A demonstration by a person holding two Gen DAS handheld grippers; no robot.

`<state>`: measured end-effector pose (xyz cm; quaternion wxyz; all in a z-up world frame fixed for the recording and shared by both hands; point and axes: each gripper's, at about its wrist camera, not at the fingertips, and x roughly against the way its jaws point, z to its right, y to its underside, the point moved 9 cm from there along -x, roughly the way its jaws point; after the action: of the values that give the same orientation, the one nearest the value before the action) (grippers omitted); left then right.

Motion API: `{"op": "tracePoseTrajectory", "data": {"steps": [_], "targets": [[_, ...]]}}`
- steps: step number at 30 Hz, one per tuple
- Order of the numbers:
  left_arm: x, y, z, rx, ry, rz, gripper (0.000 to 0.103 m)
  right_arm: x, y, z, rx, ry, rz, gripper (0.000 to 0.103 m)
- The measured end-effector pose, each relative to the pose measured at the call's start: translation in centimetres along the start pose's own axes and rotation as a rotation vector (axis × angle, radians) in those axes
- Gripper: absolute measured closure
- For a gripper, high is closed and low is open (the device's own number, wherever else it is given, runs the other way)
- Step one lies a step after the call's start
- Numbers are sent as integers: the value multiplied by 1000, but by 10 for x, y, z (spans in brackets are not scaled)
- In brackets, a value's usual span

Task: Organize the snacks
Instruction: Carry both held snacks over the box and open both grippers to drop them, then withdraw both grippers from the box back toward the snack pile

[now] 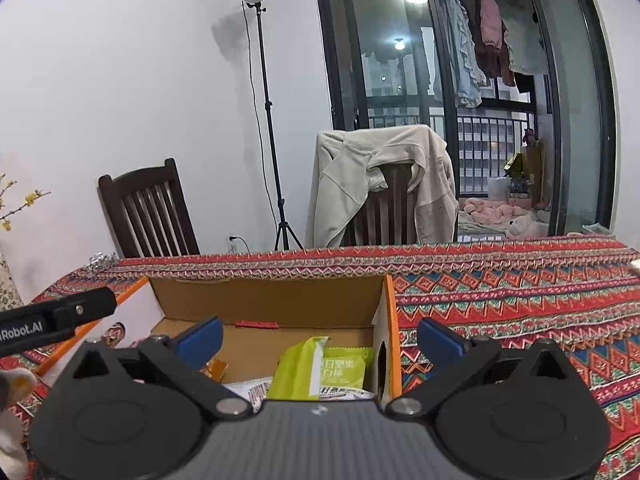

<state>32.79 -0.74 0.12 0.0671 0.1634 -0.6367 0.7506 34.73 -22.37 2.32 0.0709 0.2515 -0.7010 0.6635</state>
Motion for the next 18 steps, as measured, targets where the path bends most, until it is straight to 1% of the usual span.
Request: {"op": "tracePoseTrajectory", "data": {"steps": [7, 13, 18], "targets": [[29, -5, -6, 7, 1, 13, 0, 30, 0, -4, 15, 3, 10, 0], [55, 1, -11, 5, 4, 15, 0, 56, 8, -9, 23, 3, 3, 0], [75, 10, -19, 4, -1, 0, 0, 77, 19, -12, 35, 4, -3, 0]]}}
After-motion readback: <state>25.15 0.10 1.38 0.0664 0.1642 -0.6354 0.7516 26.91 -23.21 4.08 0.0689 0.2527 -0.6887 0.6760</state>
